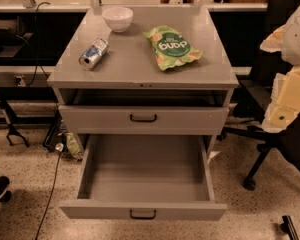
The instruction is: Close middle drawer
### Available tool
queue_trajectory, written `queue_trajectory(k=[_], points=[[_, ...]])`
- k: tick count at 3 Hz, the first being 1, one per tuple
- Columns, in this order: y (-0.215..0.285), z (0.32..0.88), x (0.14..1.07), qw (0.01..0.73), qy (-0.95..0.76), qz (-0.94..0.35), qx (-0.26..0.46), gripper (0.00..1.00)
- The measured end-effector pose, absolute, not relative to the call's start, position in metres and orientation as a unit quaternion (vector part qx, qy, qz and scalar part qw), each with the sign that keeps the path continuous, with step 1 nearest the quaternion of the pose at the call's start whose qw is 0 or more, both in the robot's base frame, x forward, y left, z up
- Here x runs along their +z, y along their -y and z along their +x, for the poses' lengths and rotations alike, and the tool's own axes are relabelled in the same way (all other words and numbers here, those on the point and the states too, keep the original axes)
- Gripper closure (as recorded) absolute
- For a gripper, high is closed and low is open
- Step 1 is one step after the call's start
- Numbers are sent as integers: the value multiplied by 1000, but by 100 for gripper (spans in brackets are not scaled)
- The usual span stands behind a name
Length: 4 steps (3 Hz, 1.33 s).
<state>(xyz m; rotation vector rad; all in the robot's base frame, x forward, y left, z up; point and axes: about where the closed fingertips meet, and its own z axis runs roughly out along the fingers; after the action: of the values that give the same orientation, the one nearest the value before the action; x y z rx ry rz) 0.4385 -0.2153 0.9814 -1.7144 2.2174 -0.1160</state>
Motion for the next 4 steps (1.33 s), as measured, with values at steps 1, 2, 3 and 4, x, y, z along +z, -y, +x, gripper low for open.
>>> queue_trajectory(k=[1,2,3,4], points=[[215,438,981,167,-779,-603,-41,0],[215,438,984,171,-779,-602,-44,18],[214,438,960,177,-769,-614,-24,48],[214,440,933,185,-758,-625,-9,71]])
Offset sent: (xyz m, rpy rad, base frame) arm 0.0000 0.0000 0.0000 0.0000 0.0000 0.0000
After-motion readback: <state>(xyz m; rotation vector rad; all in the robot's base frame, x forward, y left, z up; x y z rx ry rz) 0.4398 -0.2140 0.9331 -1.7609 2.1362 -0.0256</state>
